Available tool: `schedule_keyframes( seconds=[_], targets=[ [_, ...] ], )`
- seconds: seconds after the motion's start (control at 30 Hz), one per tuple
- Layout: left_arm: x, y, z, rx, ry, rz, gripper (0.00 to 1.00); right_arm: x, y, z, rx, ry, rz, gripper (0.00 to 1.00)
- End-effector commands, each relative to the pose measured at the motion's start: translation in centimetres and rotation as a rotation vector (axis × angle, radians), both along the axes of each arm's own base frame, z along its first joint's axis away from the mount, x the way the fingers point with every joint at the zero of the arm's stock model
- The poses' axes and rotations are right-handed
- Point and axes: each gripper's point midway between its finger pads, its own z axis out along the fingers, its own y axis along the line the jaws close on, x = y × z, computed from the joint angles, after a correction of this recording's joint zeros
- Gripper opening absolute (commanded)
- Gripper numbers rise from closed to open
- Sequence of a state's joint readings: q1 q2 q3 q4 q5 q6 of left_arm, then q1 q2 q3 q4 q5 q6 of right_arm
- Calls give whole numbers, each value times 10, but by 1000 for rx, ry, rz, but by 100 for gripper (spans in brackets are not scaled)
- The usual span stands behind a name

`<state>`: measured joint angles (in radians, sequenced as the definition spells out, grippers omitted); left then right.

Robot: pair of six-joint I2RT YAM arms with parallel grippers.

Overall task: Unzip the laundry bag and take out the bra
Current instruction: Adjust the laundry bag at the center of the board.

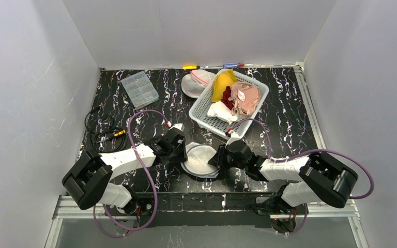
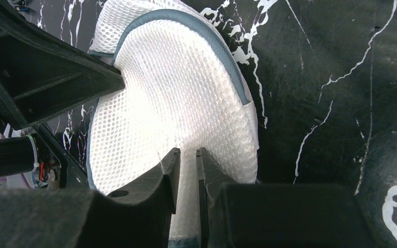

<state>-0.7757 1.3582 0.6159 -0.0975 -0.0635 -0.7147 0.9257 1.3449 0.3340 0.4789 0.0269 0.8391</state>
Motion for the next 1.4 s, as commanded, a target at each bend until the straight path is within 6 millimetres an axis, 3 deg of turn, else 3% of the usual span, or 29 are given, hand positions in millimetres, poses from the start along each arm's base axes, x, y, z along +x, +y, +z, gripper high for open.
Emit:
schedule_keyframes(
  seconds=[0.0, 0.57, 0.73, 0.9, 1.0, 1.1, 1.2, 1.37],
  targets=[
    [-16, 19, -24, 79, 61, 7, 9, -14, -35, -46, -171, 53, -16, 27],
    [-14, 12, 56, -59, -59, -6, 22, -8, -12, 35, -92, -88, 104, 41],
    [-19, 1, 80, -147, -66, -24, 25, -10, -4, 48, -66, -102, 124, 44],
    [-32, -23, 90, -214, -83, -80, 26, -8, 2, 48, -71, -110, 122, 45],
    [-34, -32, 84, -213, -77, -101, 26, -8, 5, 44, -80, -109, 117, 45],
    [-35, -33, 61, -170, -36, -103, 25, -10, 6, 41, -84, -105, 121, 45],
    [-36, -28, 34, -110, 3, -88, 24, -13, 7, 38, -88, -100, 126, 46],
    [-35, -15, 14, -44, 5, -58, 24, -18, 7, 34, -89, -99, 136, 47]
  ],
)
